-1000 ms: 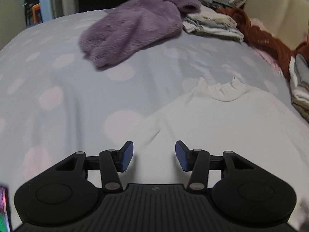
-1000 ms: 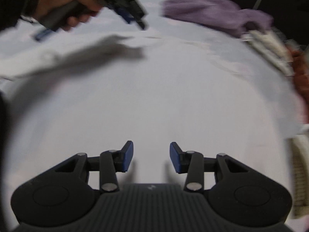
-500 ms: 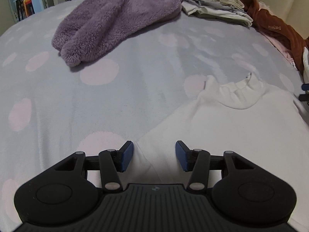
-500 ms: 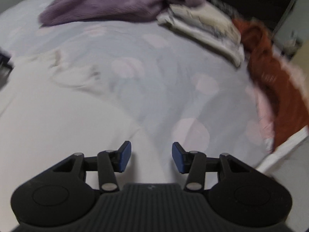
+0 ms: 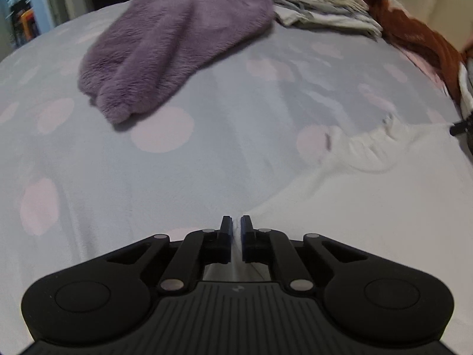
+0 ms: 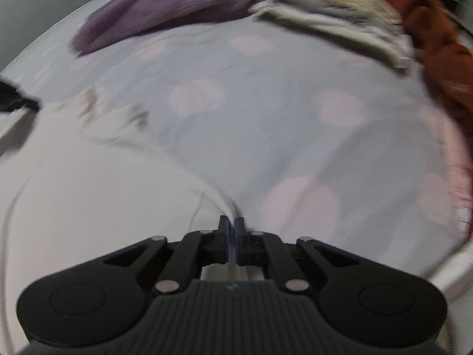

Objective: Fold clothes

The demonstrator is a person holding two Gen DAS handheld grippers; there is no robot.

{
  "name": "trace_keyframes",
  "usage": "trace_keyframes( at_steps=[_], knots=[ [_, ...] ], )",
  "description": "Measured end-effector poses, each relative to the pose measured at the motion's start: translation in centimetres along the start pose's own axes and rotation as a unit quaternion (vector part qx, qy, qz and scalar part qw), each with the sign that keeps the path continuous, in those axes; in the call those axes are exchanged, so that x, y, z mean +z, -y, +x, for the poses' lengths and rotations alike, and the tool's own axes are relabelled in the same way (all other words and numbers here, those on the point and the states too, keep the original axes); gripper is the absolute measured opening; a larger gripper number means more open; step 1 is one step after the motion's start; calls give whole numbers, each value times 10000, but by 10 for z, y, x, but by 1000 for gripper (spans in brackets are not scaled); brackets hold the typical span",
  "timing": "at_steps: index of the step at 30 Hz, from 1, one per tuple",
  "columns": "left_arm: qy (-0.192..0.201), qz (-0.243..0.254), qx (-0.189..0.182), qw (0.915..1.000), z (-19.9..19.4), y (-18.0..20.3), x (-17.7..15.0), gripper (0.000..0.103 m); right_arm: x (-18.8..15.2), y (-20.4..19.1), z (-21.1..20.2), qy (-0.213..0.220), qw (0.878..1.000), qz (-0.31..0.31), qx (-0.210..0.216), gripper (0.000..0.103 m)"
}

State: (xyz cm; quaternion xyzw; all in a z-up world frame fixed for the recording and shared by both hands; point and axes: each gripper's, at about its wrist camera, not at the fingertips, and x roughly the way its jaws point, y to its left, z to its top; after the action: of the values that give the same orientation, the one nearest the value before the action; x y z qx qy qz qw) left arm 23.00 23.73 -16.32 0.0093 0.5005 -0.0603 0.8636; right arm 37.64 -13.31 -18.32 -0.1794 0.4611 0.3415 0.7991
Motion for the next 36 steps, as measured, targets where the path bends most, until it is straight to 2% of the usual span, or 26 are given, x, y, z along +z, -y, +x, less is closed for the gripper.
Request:
trace_keyframes(
  at_steps=[2, 5, 8, 9, 10, 12, 16, 18, 19, 21, 24, 26, 27, 28, 31, 36],
  knots=[
    [6, -46, 62, 10000, 4, -1, 0, 4, 3, 6, 2, 77, 9996, 130, -233, 3],
    [-48, -25, 238, 9997, 13, 6, -2, 5, 0, -7, 14, -42, 9978, -44, -656, 3],
    [-83, -21, 382, 9992, 15, 12, -1, 12, -6, -26, 26, -166, 9926, -343, -1151, 6],
    [-87, 6, 388, 9992, 12, 12, 0, 16, -9, -33, 28, -178, 9897, -499, -1330, 14],
    [-91, 33, 395, 9992, 10, 13, 1, 20, -11, -40, 28, -181, 9868, -639, -1474, 27],
    [-11, 32, 373, 9993, -4, 10, 2, 22, -11, -44, 14, -83, 9880, -663, -1394, 44],
    [617, -196, 387, 9972, -61, 12, -20, 22, -23, -49, -45, 499, 9893, -299, -1339, 45],
    [804, -334, -152, 9961, -86, 28, -45, 24, -40, -79, -69, 613, 9927, -446, -939, 45],
    [754, -301, -405, 9959, -93, 41, -58, 25, -51, -97, -79, 637, 9943, -547, -657, 45],
    [412, 32, -737, 9964, -100, 78, -91, 26, -75, -138, -90, 527, 9955, -759, -223, 43],
    [-212, 302, -742, 9966, -116, 118, -144, 26, -114, -199, -101, 247, 9940, -1026, 304, 43],
    [-602, 377, -707, 9950, -130, 140, -180, 26, -140, -222, -118, 195, 9945, -870, 543, 43],
    [-801, 217, -710, 9940, -136, 142, -195, 27, -153, -231, -127, 152, 9946, -813, 626, 43],
    [-1001, 37, -715, 9924, -143, 144, -210, 28, -166, -240, -134, 87, 9950, -763, 644, 43],
    [-1352, -307, -300, 9899, -163, 148, -249, 35, -200, -262, -149, -109, 9964, -617, 567, 43],
    [-1509, -905, -108, 9843, -186, 148, -288, 47, -233, -236, -171, -418, 9985, 344, 24, 48]
  ],
)
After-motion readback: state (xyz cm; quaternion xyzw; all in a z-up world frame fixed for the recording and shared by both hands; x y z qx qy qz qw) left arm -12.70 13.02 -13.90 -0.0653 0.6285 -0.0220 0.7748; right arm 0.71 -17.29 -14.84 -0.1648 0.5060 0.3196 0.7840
